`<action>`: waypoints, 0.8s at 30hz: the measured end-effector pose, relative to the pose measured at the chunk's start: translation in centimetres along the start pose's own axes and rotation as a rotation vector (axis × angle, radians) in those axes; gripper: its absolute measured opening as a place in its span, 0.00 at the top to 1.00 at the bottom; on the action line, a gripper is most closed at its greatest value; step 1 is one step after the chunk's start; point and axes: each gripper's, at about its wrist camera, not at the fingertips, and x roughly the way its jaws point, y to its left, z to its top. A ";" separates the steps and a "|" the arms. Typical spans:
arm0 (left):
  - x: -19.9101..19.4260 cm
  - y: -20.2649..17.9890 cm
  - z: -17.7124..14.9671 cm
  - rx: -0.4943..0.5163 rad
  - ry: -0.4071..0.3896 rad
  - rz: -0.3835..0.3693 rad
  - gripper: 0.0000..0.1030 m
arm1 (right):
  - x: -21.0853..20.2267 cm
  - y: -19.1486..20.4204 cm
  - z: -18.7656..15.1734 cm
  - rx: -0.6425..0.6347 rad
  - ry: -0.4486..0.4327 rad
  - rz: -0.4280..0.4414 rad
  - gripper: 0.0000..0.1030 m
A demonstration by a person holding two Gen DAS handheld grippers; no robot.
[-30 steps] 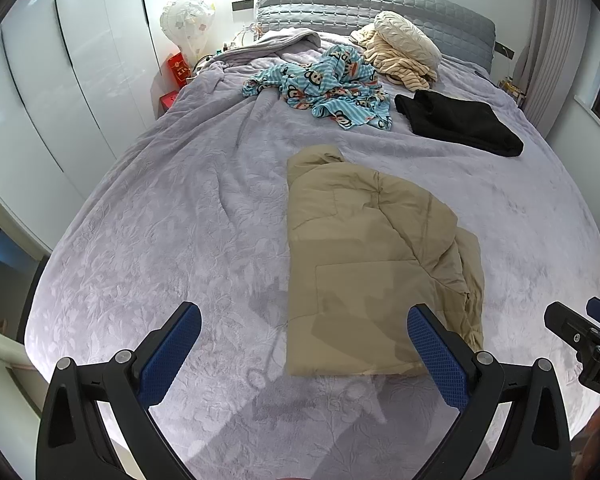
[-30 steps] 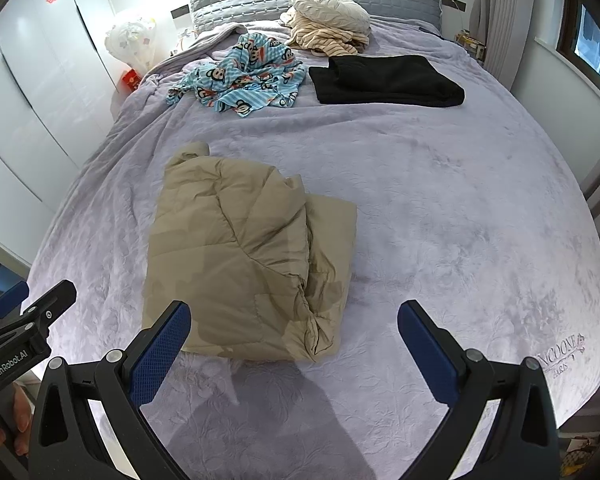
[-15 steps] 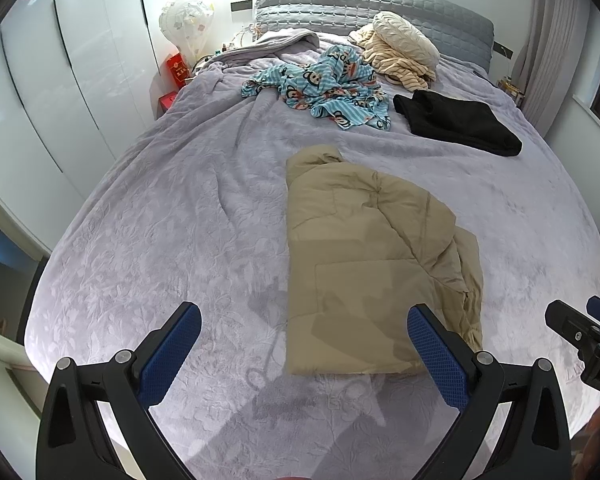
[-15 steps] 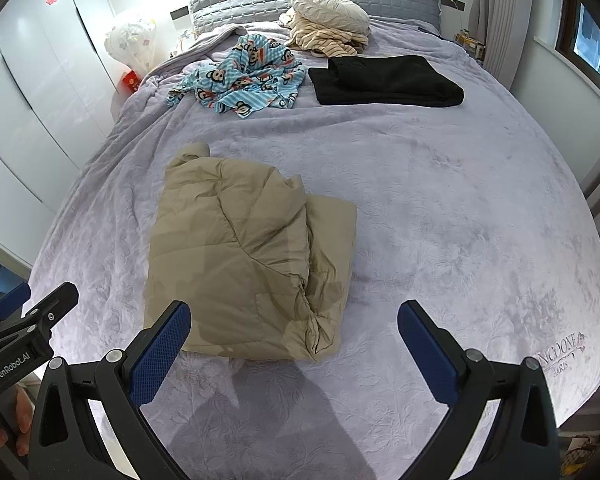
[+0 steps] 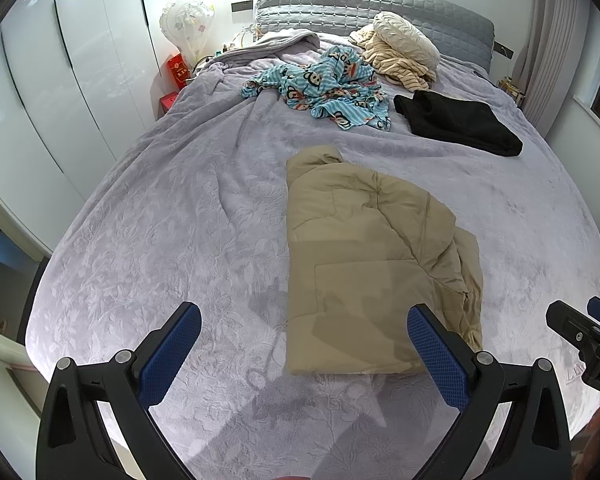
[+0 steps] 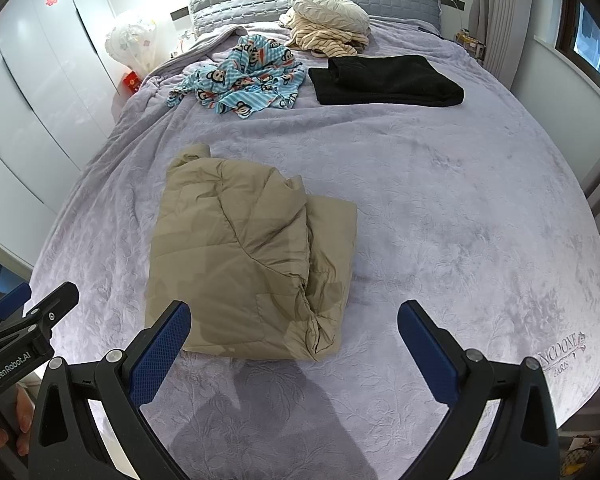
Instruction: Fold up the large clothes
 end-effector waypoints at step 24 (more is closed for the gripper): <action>-0.5 0.3 0.0 -0.023 -0.007 0.009 0.00 | 0.1 0.0 0.0 0.001 0.000 0.001 0.00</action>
